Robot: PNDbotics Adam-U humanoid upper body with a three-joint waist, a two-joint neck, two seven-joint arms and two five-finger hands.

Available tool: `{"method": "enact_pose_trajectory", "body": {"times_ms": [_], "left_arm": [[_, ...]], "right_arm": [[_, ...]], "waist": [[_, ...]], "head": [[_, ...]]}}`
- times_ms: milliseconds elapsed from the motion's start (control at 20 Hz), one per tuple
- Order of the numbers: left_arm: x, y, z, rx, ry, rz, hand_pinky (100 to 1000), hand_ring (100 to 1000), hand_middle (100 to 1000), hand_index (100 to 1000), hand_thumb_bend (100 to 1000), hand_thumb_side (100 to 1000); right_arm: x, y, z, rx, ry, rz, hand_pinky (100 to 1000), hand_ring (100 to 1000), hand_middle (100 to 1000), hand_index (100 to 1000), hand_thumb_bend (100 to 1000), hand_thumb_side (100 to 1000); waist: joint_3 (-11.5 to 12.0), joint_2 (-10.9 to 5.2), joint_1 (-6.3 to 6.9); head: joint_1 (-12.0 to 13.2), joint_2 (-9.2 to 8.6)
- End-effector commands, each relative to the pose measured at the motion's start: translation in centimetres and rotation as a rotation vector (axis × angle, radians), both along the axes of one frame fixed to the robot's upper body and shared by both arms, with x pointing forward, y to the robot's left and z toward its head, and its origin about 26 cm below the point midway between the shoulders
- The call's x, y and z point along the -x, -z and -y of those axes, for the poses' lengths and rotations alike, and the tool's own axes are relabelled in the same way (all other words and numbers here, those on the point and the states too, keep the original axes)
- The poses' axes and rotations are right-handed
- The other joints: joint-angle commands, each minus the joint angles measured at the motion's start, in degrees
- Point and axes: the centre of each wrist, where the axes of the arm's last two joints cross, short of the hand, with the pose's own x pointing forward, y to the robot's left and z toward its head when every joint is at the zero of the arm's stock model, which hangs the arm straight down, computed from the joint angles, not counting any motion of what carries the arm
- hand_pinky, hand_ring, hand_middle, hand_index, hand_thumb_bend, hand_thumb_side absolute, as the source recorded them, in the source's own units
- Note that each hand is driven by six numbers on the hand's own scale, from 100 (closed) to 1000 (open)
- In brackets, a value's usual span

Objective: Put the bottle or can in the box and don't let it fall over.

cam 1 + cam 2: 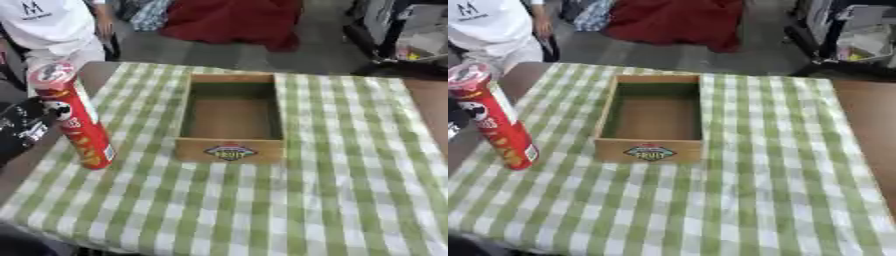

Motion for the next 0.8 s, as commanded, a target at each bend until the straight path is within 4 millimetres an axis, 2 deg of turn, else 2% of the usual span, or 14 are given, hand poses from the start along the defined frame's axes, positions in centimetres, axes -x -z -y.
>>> {"method": "enact_pose_trajectory", "body": {"times_ms": [50,800], "left_arm": [[-0.35,-1.43,-0.28,-0.039,0.042,0.016,1000,1000,922,998,345,606],[-0.85,-1.34,0.02,-0.065,0.086,-0.009,999,1000,928,994,362,597]], "right_arm": [[0.09,-1.40,-0.12,0.022,-0.014,0.034,812,785,790,830,100,672],[0.10,-1.34,-0.16,0.018,-0.018,0.034,811,779,784,829,100,678]], "waist": [[-0.1,-0.34,0.02],[-0.1,-0.22,-0.07]], "head": [[0.1,-0.56],[0.5,-0.62]]}}
